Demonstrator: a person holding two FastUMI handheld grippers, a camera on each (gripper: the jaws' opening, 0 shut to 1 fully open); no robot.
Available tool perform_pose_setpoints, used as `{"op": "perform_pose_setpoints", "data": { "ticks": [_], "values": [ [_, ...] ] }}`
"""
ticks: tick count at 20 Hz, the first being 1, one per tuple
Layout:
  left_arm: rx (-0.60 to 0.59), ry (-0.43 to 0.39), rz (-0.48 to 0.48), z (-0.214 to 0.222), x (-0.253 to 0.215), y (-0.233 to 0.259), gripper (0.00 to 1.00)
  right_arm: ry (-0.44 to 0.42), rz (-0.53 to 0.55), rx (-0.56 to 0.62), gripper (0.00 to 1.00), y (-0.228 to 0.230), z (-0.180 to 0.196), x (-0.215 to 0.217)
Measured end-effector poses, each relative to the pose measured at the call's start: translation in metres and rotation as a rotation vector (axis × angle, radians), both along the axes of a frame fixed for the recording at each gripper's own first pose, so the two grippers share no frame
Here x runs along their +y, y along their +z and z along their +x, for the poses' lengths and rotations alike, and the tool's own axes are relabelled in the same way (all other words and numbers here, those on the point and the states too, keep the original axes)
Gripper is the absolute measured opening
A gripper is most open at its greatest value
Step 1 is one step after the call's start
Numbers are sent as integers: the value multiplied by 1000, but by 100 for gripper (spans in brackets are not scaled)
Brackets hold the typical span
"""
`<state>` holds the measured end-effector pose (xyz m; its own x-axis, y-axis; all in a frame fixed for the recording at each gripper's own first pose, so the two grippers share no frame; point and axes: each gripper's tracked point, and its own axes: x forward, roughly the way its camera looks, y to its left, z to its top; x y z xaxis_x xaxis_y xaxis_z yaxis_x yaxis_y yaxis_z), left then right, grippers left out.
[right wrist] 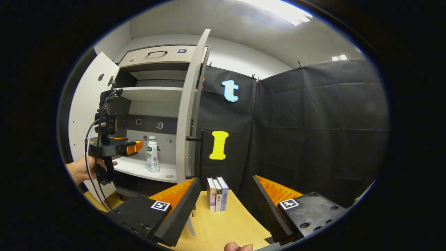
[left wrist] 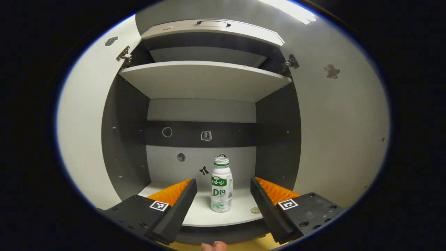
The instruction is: Grasp the bottle in the cabinet with the left hand and place it on the coaster, then close the right door with the right hand and the left door with the left hand.
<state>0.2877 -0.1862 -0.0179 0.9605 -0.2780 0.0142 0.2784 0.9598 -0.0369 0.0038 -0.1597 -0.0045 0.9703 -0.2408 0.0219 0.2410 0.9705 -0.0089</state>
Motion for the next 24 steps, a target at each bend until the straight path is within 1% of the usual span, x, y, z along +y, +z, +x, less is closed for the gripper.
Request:
{"op": "perform_pose_setpoints", "data": {
  "ticks": [2,5,8,10,14,16,17,18,20,24],
  "values": [
    [16,0,0,22,-10,-10,98,-29,-4,-2,97,0,3,-14],
    [27,15,25,53,-20,-21,98,-74,-6,-6,97,-1,7,-37],
    [42,55,30,80,-21,-35,98,-122,-14,-9,97,-3,13,-57],
    [51,62,32,95,-24,-43,98,-157,-38,-23,97,0,17,-70],
    [64,91,51,123,-26,-54,98,-161,-50,-23,97,0,34,-80],
    [69,104,85,132,-24,-58,97,-161,-52,-19,97,-2,41,-82],
    [68,113,98,133,-24,-58,93,-157,-53,-16,97,-4,44,-82],
    [61,110,91,133,-25,-57,76,-154,-54,-13,97,-5,44,-82],
    [65,83,58,132,-30,-57,72,-147,-58,-13,97,-5,46,-79],
    [48,83,38,115,-17,-43,72,-121,-48,-19,97,-2,45,-67]
  ]
}}
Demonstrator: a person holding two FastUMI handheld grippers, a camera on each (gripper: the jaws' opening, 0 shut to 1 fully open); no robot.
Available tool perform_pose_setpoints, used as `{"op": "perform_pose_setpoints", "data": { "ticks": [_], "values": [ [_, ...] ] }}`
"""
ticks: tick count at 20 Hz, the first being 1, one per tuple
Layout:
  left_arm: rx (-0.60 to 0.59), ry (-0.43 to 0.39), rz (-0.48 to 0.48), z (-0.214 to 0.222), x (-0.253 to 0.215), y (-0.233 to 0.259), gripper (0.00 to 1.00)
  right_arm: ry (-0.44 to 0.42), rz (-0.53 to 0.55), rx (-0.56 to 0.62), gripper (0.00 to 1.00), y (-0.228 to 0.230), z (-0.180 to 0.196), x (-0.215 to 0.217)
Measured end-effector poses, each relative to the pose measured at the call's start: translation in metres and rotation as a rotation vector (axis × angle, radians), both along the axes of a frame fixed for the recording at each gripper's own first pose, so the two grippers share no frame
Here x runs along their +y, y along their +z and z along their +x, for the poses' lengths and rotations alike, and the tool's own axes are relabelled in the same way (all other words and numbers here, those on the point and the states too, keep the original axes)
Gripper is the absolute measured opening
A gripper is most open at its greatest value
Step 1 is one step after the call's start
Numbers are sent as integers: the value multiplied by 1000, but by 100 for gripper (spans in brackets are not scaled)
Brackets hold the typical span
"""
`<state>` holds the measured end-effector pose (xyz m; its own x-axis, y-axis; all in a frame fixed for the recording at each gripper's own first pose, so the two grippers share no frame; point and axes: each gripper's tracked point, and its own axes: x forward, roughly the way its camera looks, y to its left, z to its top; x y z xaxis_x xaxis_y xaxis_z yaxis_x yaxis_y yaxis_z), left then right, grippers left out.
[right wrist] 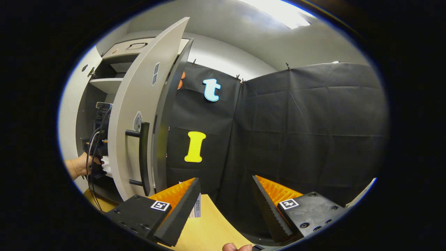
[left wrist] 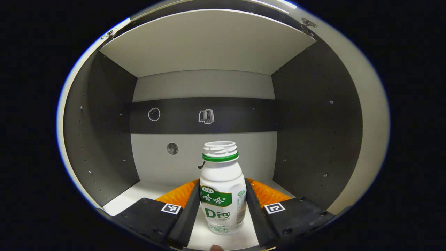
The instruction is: Grasp the bottle in the cabinet with the left hand and place it on the coaster, then close the right door with the right hand and the left door with the left hand.
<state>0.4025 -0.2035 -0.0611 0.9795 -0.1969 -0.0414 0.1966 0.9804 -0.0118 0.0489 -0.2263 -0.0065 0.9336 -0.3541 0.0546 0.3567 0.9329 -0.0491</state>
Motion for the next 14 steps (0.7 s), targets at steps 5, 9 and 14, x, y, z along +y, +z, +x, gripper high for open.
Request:
{"op": "perform_pose_setpoints", "data": {
  "ticks": [5,9,14],
  "values": [
    [-41,-14,-48,-57,28,30,72,53,17,-28,97,14,-1,32],
    [-77,-31,-31,-115,49,45,72,100,25,-38,97,23,-6,62],
    [-65,-61,-26,-177,70,29,71,128,17,-52,97,32,-16,93]
  ]
}}
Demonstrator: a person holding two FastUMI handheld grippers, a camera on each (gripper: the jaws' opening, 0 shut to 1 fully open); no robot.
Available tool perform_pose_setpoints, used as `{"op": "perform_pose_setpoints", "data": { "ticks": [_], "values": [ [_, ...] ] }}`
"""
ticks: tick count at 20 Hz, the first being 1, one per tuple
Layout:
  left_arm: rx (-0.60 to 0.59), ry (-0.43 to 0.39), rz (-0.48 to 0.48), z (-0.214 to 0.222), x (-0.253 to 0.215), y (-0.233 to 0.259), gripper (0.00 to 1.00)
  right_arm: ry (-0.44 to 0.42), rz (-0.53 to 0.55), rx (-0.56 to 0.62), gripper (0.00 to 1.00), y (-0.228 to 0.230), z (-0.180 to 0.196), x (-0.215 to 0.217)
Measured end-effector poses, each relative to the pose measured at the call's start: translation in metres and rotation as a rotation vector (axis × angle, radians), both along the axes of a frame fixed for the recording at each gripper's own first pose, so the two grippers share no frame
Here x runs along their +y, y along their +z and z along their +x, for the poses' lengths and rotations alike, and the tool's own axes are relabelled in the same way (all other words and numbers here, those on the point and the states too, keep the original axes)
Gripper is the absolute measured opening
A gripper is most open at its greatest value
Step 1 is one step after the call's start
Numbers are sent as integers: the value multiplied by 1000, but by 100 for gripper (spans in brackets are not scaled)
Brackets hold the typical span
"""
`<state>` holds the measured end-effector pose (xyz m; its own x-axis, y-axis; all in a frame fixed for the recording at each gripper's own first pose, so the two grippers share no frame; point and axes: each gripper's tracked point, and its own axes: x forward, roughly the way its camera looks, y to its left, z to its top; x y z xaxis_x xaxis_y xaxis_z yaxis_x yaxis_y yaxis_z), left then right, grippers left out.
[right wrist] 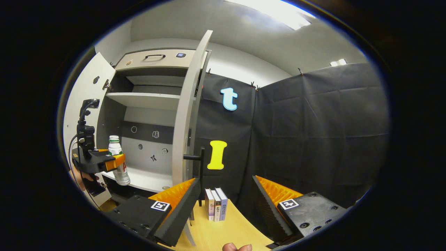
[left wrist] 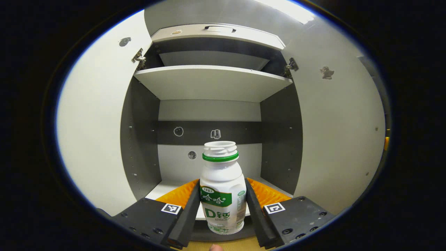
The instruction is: Grasp the bottle in the cabinet with the left hand and place it on the coaster, then close the right door with the right hand and the left door with the left hand.
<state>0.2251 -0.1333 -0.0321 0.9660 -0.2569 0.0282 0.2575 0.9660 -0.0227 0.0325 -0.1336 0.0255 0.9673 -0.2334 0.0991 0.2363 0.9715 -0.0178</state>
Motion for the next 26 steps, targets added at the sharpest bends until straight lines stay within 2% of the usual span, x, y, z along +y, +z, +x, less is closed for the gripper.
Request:
{"op": "perform_pose_setpoints", "data": {
  "ticks": [9,14,19,26],
  "values": [
    [-2,-71,-61,-100,12,-59,72,16,-17,-24,97,9,-26,32],
    [-10,-97,-49,-155,6,-120,72,6,-26,-55,97,11,-35,36],
    [32,-130,-14,-204,-19,-192,72,16,-63,-91,97,10,-39,40],
    [87,-182,9,-250,-46,-279,72,32,-86,-111,97,11,-42,41]
  ]
}}
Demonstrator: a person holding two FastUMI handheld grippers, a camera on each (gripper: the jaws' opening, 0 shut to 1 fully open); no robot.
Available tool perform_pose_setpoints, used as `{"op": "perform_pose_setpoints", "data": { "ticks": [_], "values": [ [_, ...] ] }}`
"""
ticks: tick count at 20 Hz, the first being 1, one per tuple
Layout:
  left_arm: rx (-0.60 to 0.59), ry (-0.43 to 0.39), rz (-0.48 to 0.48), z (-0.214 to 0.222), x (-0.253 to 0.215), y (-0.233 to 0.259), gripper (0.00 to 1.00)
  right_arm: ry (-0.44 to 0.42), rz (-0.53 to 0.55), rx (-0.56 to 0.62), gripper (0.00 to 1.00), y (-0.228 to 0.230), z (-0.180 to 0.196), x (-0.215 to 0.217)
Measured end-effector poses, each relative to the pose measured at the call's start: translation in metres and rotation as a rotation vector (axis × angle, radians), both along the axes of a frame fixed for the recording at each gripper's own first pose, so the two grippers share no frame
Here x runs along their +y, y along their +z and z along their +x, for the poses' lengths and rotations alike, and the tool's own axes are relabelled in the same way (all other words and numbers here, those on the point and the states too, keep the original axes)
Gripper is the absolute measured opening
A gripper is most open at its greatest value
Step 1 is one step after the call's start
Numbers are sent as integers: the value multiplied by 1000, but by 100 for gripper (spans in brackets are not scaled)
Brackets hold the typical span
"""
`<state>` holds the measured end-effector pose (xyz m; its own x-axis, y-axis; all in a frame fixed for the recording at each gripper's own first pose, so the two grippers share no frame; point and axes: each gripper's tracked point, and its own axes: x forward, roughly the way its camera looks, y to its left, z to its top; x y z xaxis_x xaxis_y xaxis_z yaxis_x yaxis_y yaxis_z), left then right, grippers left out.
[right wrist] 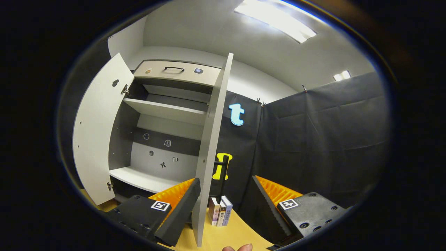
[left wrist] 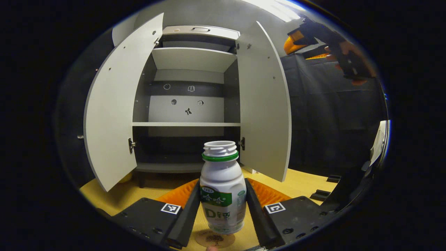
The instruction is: Grasp the bottle in the cabinet with the left hand and place it on the coaster, then close the right door with the right hand and the left door with the left hand.
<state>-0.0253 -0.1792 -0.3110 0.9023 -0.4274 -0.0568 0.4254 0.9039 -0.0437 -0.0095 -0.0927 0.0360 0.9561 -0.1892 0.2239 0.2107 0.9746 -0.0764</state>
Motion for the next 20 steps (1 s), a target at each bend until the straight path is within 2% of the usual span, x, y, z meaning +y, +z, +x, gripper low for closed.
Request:
{"op": "perform_pose_setpoints", "data": {
  "ticks": [3,4,6,17,20],
  "values": [
    [29,14,-10,-5,5,-28,73,3,-16,5,97,-5,1,-1],
    [34,24,-6,-5,8,-35,73,6,-20,10,94,-7,1,-2],
    [39,47,13,1,13,-45,73,11,-26,26,97,-13,2,-1],
    [17,86,73,2,23,-68,74,31,-21,89,97,-31,-4,-7],
    [43,107,86,2,26,-76,76,29,-26,110,97,-36,-8,-8]
  ]
}}
